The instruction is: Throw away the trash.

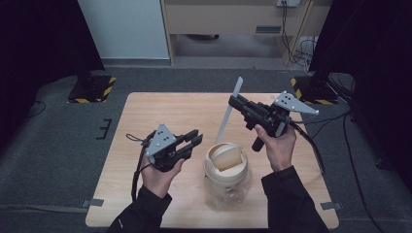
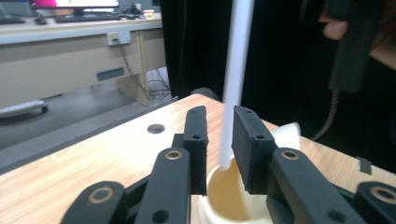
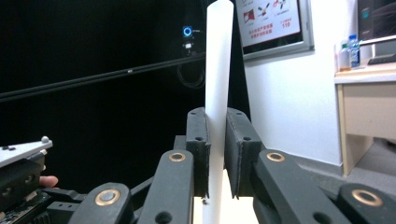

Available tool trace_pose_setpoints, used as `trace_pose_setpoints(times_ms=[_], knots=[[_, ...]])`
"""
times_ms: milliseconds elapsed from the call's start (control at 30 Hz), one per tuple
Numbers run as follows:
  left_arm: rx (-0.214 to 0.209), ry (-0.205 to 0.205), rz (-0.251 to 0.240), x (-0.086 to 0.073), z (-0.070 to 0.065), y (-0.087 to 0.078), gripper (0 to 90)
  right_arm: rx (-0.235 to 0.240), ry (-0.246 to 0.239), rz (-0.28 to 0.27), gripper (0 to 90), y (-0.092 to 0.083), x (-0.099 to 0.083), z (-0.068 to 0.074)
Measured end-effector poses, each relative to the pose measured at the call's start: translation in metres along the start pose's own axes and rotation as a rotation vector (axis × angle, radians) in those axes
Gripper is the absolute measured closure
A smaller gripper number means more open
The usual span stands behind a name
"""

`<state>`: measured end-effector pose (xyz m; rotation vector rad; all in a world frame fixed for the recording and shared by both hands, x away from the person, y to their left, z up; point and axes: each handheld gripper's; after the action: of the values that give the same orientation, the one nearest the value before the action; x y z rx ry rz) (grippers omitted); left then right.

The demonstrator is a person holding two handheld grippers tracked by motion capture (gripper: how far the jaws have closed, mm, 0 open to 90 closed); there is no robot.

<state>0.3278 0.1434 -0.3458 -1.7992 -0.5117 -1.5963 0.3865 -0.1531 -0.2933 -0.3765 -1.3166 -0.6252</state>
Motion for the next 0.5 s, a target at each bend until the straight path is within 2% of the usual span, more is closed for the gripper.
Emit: trace_pose_setpoints(times_ms=[133,233,267,300,333,367,400,433,500], knots=[[0.048,-0.018,0.068,-0.019,0.018,-0.013,68.9,-0.011,-0.01,-0.052,80.9,-0.006,0.007,-0.003],[0.077,-0.043,0.123,-0.036,0.031,-0.02,65.7,-0.016,-0.011,-0.071,80.9,-0.009,0.011,-0.005],[0.086,-0.055,0.146,-0.044,0.036,-0.023,65.7,-0.016,-0.011,-0.071,80.9,-0.009,0.011,-0.005],[0.108,-0.069,0.191,-0.06,0.044,-0.026,62.0,-0.023,-0.014,-0.074,80.9,-0.01,0.012,-0.006],[0.108,-0.069,0.191,-0.06,0.044,-0.026,60.3,-0.023,-0.014,-0.074,80.9,-0.01,0.012,-0.006],[0.129,-0.069,0.244,-0.077,0.049,-0.029,58.2,-0.026,-0.017,-0.066,80.8,-0.01,0.013,-0.007],[0.129,-0.069,0.244,-0.077,0.049,-0.029,57.4,-0.026,-0.017,-0.066,80.8,-0.01,0.013,-0.007],[0.142,-0.077,0.298,-0.095,0.054,-0.032,55.9,-0.025,-0.024,-0.05,80.8,-0.01,0.012,-0.006],[0.157,-0.091,0.337,-0.111,0.059,-0.034,53.2,-0.024,-0.033,-0.032,80.8,-0.01,0.009,-0.006]])
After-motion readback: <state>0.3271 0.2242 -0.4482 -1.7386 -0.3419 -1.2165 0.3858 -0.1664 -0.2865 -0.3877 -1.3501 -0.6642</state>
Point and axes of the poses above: each handheld gripper's, and its own axes: y roughly forward along the jaws, x roughly out of its top, z roughly to its left
